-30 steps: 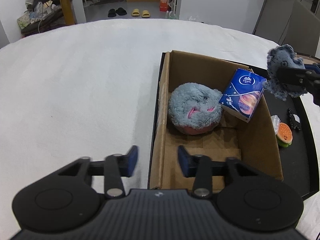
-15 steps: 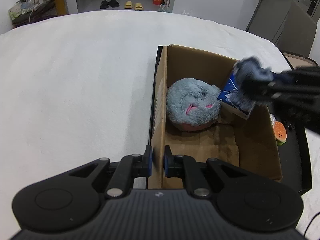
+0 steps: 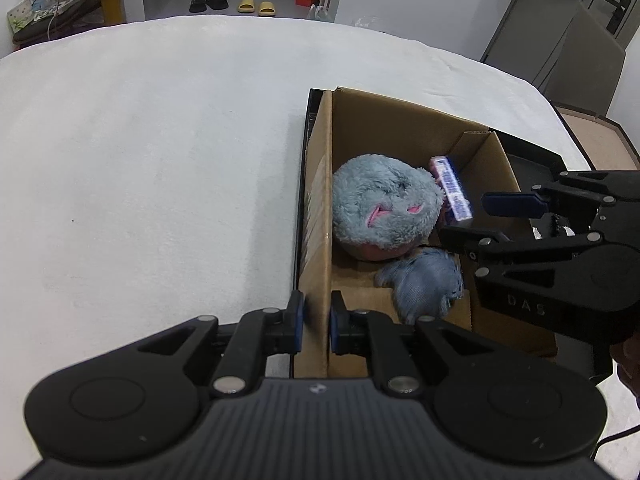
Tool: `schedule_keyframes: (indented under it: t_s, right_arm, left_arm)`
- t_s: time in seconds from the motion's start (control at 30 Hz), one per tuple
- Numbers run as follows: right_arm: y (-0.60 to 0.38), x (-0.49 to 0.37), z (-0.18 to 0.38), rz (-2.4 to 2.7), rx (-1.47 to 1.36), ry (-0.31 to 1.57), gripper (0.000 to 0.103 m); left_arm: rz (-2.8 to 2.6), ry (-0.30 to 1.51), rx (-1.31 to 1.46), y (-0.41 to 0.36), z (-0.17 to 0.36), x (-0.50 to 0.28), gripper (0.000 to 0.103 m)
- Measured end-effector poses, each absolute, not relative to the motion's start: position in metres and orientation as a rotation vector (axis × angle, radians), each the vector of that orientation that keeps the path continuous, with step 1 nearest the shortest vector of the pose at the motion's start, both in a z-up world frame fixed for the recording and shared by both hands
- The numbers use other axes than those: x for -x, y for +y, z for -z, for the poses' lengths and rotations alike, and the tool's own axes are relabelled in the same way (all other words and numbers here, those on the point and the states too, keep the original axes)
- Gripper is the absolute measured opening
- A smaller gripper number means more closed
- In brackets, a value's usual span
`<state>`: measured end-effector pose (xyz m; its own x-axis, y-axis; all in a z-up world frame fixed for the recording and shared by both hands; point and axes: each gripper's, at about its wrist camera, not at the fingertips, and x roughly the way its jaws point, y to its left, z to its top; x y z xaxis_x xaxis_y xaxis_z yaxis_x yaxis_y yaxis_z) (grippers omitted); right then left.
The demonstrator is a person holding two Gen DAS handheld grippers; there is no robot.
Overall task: Organize soft objects
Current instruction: 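Carry the cloth plush with the right gripper into the box and release, then move the right gripper to the hamburger plush and grasp it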
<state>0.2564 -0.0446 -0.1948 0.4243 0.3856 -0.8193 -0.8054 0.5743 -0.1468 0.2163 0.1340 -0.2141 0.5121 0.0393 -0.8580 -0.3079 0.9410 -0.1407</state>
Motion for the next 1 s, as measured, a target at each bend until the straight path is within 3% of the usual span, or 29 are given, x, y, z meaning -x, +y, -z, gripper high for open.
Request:
schedule_keyframes:
  t_s: [0.57,0.7,0.77,0.8,1.0]
  right_arm:
    - [-0.07,-0.256,0.181,-0.796,0.482,0.824,0.046]
    - [-0.079,-0.256,0.177,-0.823,0.424,0.832,0.048]
    - [-0.086,-0.256,0.175,-0.828,0.4,0.829,0.06]
    - [-0.09,-0.256,0.174,-0.83,0.386,0.826,0.061]
    - [-0.116,-0.264,0.178,-0.815,0.33,0.837,0.062]
  left_arm:
    - [-0.244,1.018,0.25,0.127,0.204,-0.213,0.019]
    - [-0.268,1.027,0.233,0.125,0.203,-0.216,0.034]
    - [-0.286,1.028,0.226,0.125,0.203,-0.217,0.039]
    - [-0.298,1.026,0.22,0.125,0.202,-0.217,0.041]
    - [-0.32,1.027,0.178,0.118,0.199,-0.222,0.053]
